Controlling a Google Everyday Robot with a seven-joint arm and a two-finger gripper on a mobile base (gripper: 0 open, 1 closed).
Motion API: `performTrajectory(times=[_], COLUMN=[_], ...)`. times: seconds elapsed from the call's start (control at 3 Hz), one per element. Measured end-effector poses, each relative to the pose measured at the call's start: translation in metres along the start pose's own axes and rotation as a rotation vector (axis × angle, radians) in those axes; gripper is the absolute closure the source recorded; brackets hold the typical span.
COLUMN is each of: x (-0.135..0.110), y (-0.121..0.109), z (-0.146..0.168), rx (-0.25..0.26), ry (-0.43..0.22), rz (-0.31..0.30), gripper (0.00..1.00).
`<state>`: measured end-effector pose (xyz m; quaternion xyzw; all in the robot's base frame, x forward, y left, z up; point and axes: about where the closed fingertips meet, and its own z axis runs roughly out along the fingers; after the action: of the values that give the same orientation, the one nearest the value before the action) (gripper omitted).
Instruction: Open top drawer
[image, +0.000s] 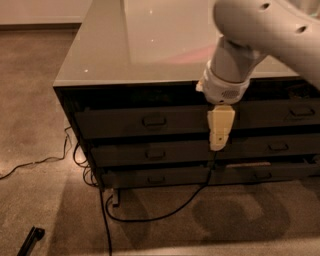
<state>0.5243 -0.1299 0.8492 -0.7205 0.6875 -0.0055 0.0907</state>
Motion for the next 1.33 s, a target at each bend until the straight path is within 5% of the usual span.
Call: performTrajectory(times=[0.67, 1.33], x=[0.003, -0.011], y=[-0.017, -0.074], z=[0.02, 0.057], rx=[-0.011, 0.0], ry=[-0.027, 0.024], rz=[0.001, -0.17], gripper=[0.0, 0.0])
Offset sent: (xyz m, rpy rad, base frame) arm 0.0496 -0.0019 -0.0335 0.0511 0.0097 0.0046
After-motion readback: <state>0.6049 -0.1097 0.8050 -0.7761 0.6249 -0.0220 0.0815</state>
